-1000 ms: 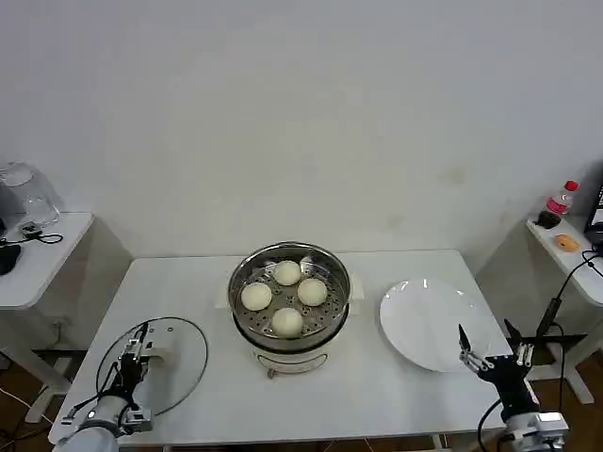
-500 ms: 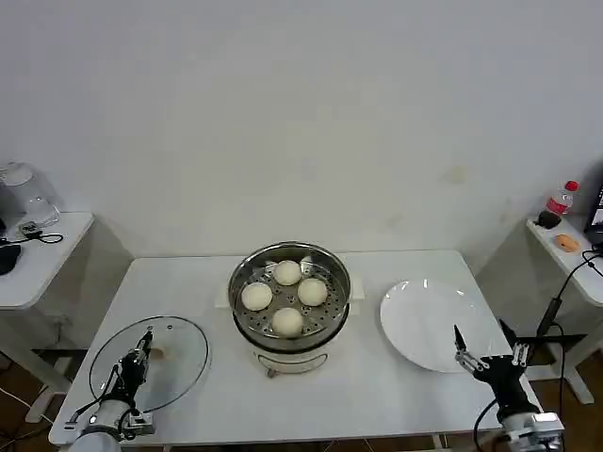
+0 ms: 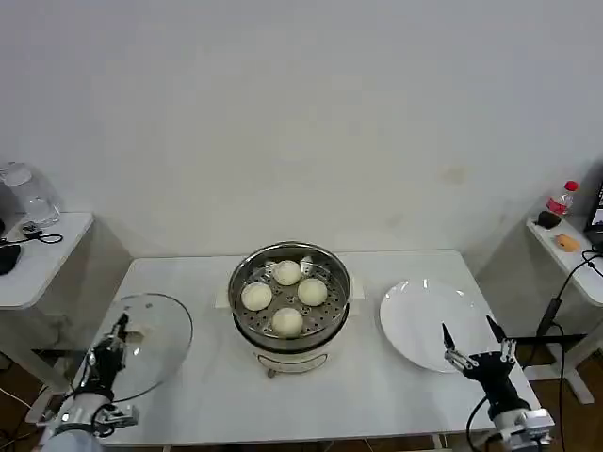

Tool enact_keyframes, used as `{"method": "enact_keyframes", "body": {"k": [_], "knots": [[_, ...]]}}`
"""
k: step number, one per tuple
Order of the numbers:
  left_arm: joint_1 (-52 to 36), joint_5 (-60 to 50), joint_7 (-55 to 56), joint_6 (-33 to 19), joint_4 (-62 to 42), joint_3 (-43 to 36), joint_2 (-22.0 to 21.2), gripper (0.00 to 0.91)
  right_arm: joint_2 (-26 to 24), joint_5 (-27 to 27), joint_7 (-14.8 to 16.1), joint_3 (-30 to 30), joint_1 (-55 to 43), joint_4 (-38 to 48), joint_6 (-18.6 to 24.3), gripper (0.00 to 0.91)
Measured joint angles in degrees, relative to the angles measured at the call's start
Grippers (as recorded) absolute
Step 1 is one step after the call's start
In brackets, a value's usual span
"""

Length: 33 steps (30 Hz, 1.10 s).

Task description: Take steamed baozi put them in steamer then cover it.

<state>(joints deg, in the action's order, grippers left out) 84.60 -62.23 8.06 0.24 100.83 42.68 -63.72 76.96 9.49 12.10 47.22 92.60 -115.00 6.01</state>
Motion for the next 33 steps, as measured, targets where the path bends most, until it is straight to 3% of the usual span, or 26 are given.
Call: {"method": "enact_keyframes", "body": {"k": [9,19,33], "knots": [[-0.2,3.8,-5.4,8.3,12.1,-1.9,3.8,0.000,0.4,-1.8,0.8,-1.3,-0.8,0.8,0.1,0.907],[-8.7,2.8,-11.9,19.1,18.0,-14.7,5.8,0.000,2.6,-5.6,1.3,-2.9,-0.3,0.1,-0.8,0.907],[-25.1,-7.2,-22.6,29.7,14.9,-34.2,-1.3,0.000,5.2,-10.5,1.3,-4.4,-0.6,1.0,-0.6,0.907]]}}
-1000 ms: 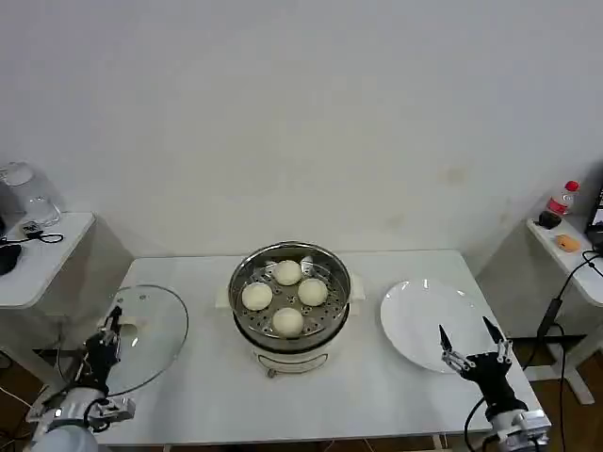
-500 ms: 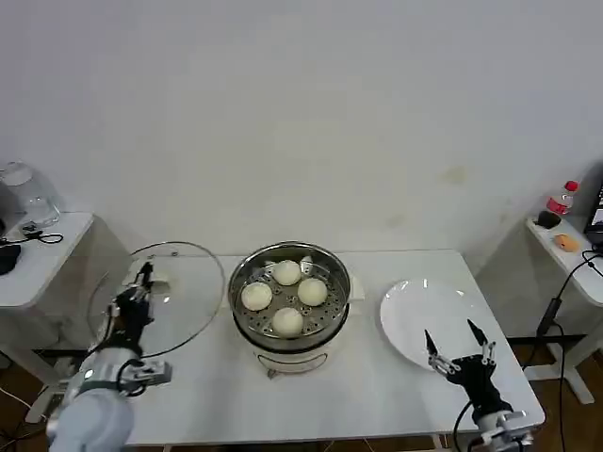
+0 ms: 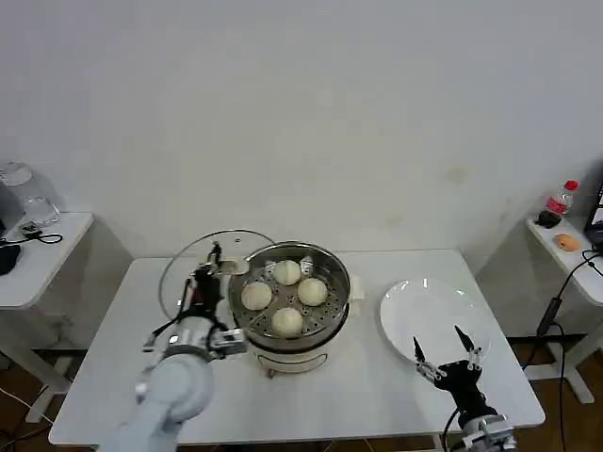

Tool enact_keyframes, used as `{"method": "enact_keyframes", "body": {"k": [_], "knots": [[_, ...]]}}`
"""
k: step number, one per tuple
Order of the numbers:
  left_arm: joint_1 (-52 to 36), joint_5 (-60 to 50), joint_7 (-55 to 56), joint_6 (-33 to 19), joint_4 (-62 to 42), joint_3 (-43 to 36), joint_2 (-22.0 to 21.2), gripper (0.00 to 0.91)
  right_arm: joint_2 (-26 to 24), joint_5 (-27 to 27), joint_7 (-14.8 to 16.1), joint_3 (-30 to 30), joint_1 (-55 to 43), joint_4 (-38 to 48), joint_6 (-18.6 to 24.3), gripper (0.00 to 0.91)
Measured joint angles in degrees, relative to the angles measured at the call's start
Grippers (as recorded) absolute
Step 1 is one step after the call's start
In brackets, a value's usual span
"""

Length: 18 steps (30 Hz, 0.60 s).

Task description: Take steamed baozi put them in steamer then cover it.

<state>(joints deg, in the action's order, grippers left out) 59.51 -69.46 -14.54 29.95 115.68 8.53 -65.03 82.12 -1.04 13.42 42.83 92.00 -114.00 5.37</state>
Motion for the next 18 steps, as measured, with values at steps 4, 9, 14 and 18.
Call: {"method": "enact_keyframes", "body": {"k": [4,9,14,18], "knots": [[-3.2,-3.4,-2.6,1.8,-1.7,-4.0,-3.0,0.000,0.4,-0.7,0.0,-0.5,-0.1,0.6,0.0,0.907],[-5.2,-7.2,-4.3,2.8,-4.1,-6.8,-7.0,0.000,0.8,-1.4,0.0,-0.9,-0.4,1.0,0.0,0.907],[-6.0,-10.6,-5.3,3.2,-6.3,-9.1,-10.7,0.000,0.9,-1.6,0.0,-1.1,-0.6,1.4,0.0,0.907],[-6.0,-12.7,-5.6,3.3,-7.6,-10.5,-12.8,0.000,0.9,-1.8,0.1,-1.6,-0.7,1.9,0.0,0.907]]}}
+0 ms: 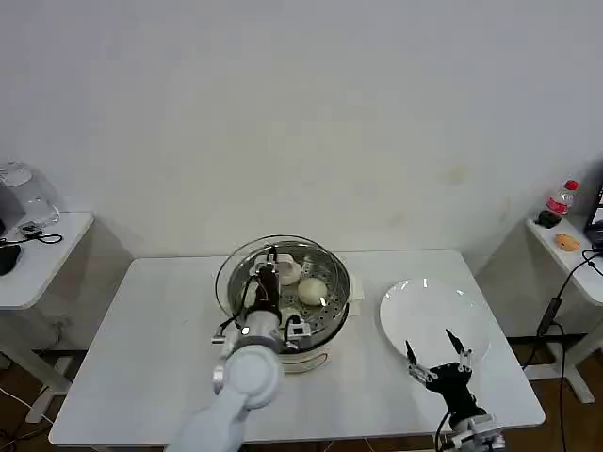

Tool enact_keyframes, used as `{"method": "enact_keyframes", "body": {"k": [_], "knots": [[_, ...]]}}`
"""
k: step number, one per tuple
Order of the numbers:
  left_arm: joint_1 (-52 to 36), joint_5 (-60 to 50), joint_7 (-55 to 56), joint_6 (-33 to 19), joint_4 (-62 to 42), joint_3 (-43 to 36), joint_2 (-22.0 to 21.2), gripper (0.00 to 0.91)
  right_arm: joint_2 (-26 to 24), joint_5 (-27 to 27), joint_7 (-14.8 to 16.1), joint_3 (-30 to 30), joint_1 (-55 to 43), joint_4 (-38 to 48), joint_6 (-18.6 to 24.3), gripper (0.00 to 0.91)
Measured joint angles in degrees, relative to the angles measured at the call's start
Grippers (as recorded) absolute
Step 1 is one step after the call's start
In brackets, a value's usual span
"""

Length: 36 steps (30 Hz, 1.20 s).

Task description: Take steamed baozi put them in steamer then cover it.

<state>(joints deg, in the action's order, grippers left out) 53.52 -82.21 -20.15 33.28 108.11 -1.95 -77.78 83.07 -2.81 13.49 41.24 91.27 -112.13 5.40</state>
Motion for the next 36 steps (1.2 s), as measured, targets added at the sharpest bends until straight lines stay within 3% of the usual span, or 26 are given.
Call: {"method": "enact_keyframes", "body": {"k": [12,36], "knots": [[-0.3,-4.0,-0.2,-0.2,-3.3,-1.5,-4.0,0.000,0.0,-0.2,0.1,-0.6,0.3,0.3,0.1,0.907],[0.2,-6.0,0.7,-1.0,-6.6,-0.4,-6.0,0.000,0.0,-0.1,0.5,-0.9,1.0,0.4,0.5,0.907]]}}
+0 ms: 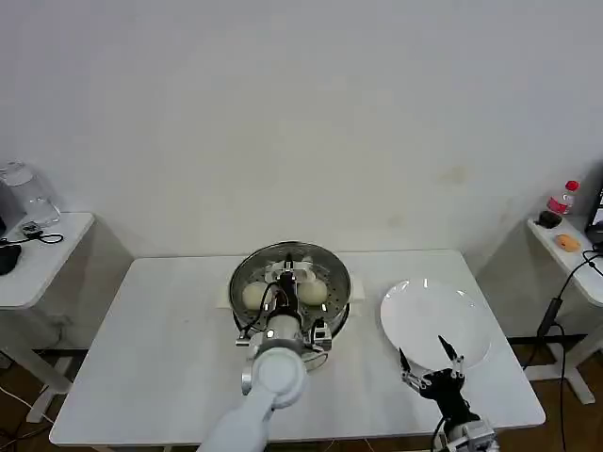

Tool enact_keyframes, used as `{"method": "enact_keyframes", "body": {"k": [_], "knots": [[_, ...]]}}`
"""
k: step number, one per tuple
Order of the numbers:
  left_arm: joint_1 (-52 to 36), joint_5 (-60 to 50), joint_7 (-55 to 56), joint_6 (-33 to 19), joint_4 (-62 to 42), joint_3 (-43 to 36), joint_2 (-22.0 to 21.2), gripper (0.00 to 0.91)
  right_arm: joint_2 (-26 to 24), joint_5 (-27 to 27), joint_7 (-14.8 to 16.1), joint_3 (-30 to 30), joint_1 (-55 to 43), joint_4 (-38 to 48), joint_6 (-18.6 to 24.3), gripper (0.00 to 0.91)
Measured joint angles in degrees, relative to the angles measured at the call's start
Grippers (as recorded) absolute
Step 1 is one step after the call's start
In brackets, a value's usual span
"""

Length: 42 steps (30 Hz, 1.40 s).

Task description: Take steamed baozi put them in steamer then cover it.

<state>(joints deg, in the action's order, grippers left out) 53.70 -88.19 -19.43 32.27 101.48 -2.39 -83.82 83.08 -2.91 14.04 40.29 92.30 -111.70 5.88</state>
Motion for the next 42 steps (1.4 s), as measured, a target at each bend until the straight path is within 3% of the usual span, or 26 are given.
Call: {"method": "enact_keyframes", "body": {"k": [1,2,3,20,33,42], "knots": [[0.1,0.0,0.0,0.0,0.0,0.0,-0.1,0.000,0.0,0.0,0.0,0.0,0.0,0.0,0.0,0.907],[0.2,0.0,0.1,0.0,0.0,0.0,-0.1,0.191,0.0,0.0,0.0,0.0,0.0,0.0,0.0,0.907],[0.2,0.0,0.1,0.0,0.0,0.1,-0.2,0.907,0.0,0.0,0.0,-0.1,0.0,0.0,0.0,0.907],[1.6,-0.2,-0.2,-0.1,2.1,1.4,0.7,0.907,0.2,-0.3,0.2,-0.8,0.3,0.0,0.0,0.907],[8.7,3.4,0.3,-1.1,14.3,1.5,5.5,0.907,0.4,-0.5,0.1,-1.0,0.7,0.1,0.0,0.907],[20.5,20.1,13.4,-6.9,25.8,10.6,9.1,0.907,-0.3,0.9,-0.9,-1.0,1.7,-0.2,0.2,0.907]]}}
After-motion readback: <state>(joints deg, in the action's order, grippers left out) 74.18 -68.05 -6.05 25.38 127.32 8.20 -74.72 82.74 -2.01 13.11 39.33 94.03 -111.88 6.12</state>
